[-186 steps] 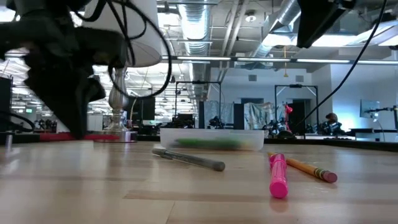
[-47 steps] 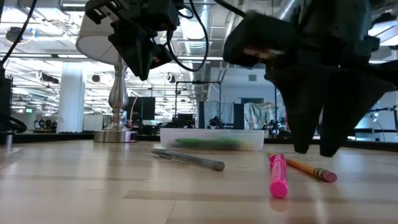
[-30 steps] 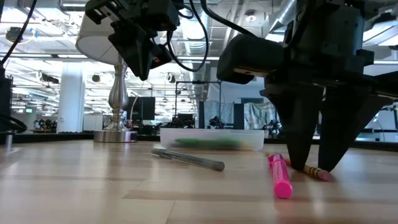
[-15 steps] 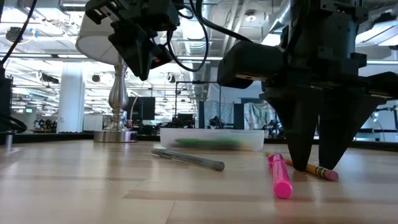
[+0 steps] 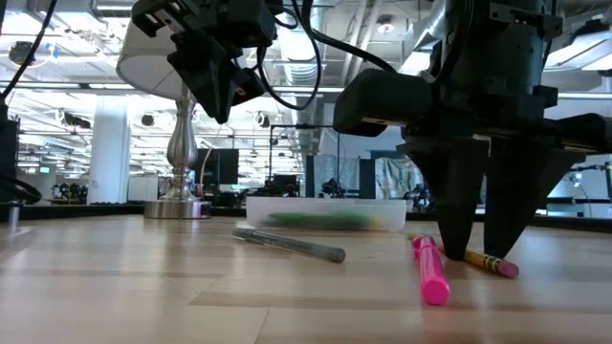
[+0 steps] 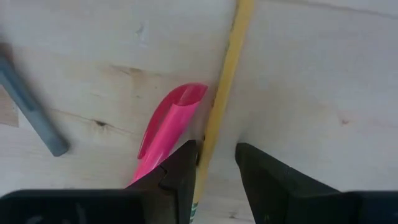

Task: Pick & place school supplies into a supply box
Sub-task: Put the yellow pencil into the pink supply box

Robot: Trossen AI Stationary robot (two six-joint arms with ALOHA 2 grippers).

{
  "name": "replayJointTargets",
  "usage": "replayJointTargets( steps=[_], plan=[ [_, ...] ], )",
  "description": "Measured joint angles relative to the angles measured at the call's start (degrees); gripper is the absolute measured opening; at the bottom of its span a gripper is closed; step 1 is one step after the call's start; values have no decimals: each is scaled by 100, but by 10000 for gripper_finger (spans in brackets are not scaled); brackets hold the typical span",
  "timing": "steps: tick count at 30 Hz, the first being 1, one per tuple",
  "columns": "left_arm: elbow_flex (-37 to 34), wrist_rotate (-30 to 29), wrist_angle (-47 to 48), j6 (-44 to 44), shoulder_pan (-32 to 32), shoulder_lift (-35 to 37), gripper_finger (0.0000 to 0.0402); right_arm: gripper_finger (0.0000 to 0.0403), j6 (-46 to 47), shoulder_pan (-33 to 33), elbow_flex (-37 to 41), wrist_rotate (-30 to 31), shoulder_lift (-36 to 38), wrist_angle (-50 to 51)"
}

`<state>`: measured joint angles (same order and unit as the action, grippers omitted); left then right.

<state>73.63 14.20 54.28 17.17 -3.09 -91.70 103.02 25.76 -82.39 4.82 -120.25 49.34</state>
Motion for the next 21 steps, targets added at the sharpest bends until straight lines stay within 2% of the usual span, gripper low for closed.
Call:
replayJointTargets(
  steps=[10,21],
  plan=[
    [0,1,-25,12,0,0,71,118,-150,-134,2,134,-2,17],
    [0,1,-106,17,0,0,71,118,-820,-492,0,-113,-2,106]
  ],
)
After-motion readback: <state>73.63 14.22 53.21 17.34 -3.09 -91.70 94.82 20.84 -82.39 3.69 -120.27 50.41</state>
